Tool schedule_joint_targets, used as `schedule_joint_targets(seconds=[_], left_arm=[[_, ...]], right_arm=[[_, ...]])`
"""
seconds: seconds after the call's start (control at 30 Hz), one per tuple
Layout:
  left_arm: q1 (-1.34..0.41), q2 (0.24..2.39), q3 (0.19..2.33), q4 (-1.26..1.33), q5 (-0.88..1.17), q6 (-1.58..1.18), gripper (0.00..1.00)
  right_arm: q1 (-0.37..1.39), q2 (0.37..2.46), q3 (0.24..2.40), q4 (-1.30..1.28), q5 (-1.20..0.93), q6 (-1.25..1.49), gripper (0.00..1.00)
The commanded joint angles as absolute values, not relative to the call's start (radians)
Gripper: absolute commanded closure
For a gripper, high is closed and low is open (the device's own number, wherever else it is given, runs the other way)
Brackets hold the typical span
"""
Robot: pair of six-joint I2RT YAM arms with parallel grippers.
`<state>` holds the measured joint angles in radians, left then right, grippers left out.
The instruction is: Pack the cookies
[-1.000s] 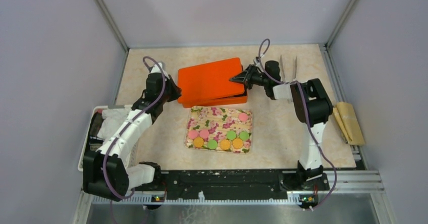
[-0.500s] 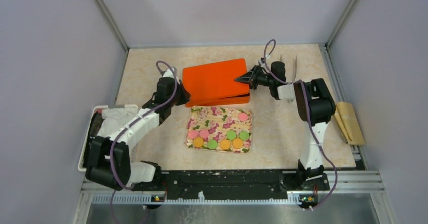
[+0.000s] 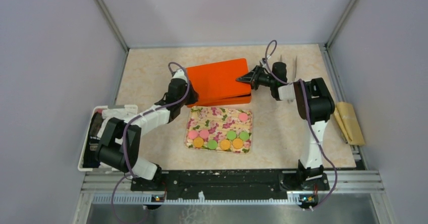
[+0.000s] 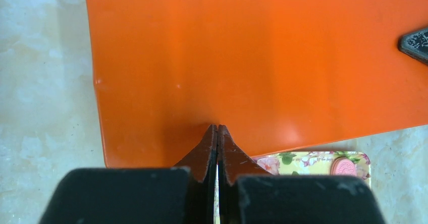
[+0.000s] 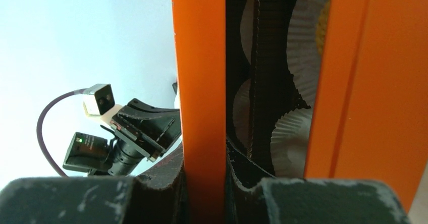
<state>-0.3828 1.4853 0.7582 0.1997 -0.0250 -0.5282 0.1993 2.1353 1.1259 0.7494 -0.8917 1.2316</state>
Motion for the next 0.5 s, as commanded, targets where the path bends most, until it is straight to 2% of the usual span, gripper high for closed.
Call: schedule_joint_targets(seconds=[0.0, 0.03, 0.1, 0.23, 0.3, 0.4, 0.47], left_arm=[[-0.396, 1.526, 0.787, 0.209, -0.044, -0.514, 1.0], [-0.397, 1.533, 0.787, 0.21, -0.042, -0.514, 1.0], [-0.399, 1.548, 0.788, 0.215, -0.036, -0.514, 1.0], [-0.409, 1.577, 0.792, 0.229, -0.025, -0.517, 1.0], [-0.414, 1.591, 0.796, 0.236, -0.021, -0.52, 1.0], [-0.419, 1.614, 0.803, 0.243, -0.009, -0.525, 1.0], [-0.422, 1.625, 0.807, 0.247, -0.005, -0.529, 1.0]], right_arm=[[0.177, 2.13, 1.117, 0.824, -0.885, 1.206, 1.0], [0.177, 2.124, 1.112, 0.823, -0.885, 1.204, 0.98], [0.173, 2.107, 1.104, 0.808, -0.879, 1.191, 0.86], [0.162, 2.062, 1.088, 0.763, -0.871, 1.149, 0.54], [0.153, 2.038, 1.076, 0.75, -0.87, 1.136, 0.41], [0.14, 1.997, 1.056, 0.73, -0.867, 1.115, 0.28], [0.129, 1.969, 1.049, 0.695, -0.861, 1.088, 0.25]])
